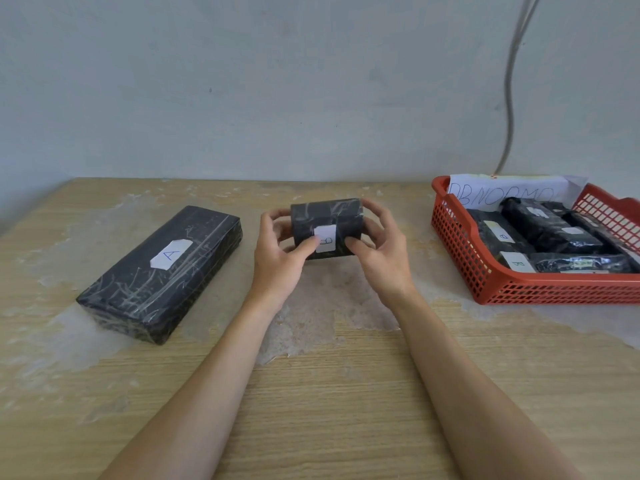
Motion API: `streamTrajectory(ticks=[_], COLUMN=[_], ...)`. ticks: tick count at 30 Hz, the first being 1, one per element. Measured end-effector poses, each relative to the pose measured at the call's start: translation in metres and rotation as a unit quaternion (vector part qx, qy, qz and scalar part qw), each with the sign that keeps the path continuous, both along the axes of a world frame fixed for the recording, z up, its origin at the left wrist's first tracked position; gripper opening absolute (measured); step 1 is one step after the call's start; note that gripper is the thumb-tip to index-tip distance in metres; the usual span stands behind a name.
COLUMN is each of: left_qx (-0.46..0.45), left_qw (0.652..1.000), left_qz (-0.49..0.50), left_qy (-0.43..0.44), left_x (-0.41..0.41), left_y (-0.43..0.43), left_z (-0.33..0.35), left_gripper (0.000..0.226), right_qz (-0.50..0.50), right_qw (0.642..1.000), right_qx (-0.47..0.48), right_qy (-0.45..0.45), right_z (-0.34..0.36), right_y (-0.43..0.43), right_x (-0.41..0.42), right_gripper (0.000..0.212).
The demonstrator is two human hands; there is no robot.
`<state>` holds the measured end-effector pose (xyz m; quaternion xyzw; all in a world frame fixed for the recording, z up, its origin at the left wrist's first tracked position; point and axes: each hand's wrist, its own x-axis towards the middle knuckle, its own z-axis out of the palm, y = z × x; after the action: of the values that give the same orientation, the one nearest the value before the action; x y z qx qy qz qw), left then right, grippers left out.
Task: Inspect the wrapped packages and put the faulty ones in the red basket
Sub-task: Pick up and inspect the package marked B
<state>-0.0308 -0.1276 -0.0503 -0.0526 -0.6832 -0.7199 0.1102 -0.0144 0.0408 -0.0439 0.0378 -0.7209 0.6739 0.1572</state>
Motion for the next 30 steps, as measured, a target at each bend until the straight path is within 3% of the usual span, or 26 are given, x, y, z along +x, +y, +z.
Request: streamTrajectory(ticks=[4,8,11,19,30], left_qx=[-0.091,-0.037,-0.013,-0.008,0.025], left_qw=[0.995,0.996,0.997,0.997,0.995], left_qz=[-0.016,-0.072,-0.070,-0.060,-0.096], left_qy=[0.048,0.034,0.040,0.041,0.019], left_x=[-0.001,0.005,0.004,0.000,0.001], left_y=[0.000,0.006,0.011,0.009,0.010], left_z=[-0.005,-0.004,-0.005,-0.004,-0.002], left_gripper=[0.045,0.028,0.044,0.013,0.017], right_qz=[0.010,-0.014,-0.033,-0.035,-0.034], right_qw=[1.000,1.000,0.999,0.999,0.999], right_qx=[-0.026,-0.005,0.014,0.037,-0.008], right_qy=[0.001,0.000,0.015,0.008,-0.035], right_z=[0.002,-0.004,-0.004,-0.002,-0.001], right_y=[-0.006,-0.013,-0.021,-0.026,-0.021], right_x=[0.002,0.004,0.005,0.009,0.003], right_gripper=[0.033,0.022,0.016,0.019,0.027])
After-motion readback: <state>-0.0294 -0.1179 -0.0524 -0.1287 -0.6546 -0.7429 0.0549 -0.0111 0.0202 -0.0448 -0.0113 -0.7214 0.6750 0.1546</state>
